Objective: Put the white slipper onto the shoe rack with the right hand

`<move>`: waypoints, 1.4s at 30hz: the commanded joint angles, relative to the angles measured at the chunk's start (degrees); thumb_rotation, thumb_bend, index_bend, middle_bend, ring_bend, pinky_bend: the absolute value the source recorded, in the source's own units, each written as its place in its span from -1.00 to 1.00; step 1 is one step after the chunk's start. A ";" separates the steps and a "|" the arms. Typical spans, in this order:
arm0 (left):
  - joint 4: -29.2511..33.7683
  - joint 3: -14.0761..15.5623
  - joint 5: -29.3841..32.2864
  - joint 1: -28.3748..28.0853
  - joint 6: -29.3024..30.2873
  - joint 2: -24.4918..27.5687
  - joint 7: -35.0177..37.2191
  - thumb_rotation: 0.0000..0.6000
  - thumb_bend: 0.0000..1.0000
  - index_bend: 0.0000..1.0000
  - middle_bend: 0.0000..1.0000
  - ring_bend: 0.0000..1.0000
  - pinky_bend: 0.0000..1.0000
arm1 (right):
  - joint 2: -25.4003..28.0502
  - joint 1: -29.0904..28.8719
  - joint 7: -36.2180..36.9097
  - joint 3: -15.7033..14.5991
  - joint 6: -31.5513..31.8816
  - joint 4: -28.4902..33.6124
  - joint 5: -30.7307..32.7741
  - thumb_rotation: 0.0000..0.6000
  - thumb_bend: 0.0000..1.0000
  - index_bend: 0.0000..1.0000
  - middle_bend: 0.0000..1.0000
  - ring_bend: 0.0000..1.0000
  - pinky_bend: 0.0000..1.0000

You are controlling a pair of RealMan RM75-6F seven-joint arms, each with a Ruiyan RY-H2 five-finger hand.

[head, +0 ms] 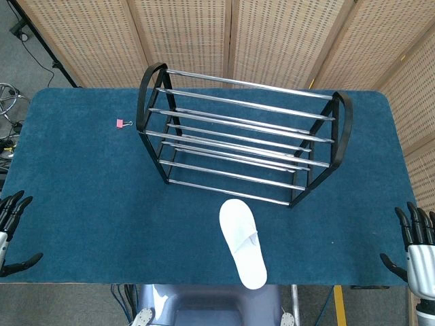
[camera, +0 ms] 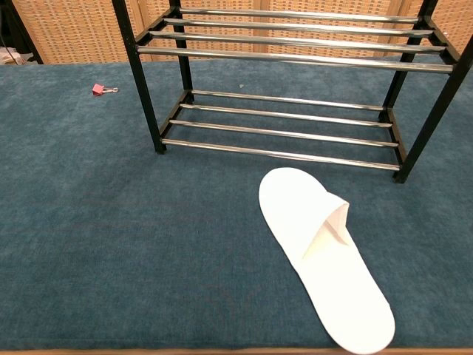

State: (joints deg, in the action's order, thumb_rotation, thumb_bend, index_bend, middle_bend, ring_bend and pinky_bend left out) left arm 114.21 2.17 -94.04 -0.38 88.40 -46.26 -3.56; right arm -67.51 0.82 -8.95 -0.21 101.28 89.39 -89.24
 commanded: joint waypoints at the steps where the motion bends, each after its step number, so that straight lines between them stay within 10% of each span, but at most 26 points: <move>1: -0.09 -0.02 0.03 -0.04 -0.07 -0.06 0.06 1.00 -1.00 -1.00 -1.00 -1.00 -0.99 | 0.12 0.41 -0.19 0.46 -0.33 0.35 0.66 1.00 -1.00 -0.89 -1.00 -1.00 -1.00; 21: 0.01 -0.50 1.16 -0.53 -0.83 -0.27 -0.20 1.00 -1.00 -1.00 -1.00 -1.00 -0.99 | -1.57 -5.34 3.42 -4.71 -9.58 -0.95 -16.01 1.00 -1.00 -0.64 -0.73 -0.81 -0.84; 42: 0.40 -0.69 2.66 -0.36 -0.95 -0.71 -1.87 1.00 -1.00 -1.00 -1.00 -1.00 -0.99 | -11.88 -23.14 -1.99 0.59 -33.81 2.16 -15.76 1.00 -1.00 -0.51 -0.59 -0.66 -0.54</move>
State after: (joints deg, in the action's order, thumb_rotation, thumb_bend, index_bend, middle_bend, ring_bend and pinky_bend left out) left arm 114.62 1.49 -91.40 -0.75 87.44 -46.98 -5.43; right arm -77.89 -21.29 -10.07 -0.56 69.11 91.80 -106.46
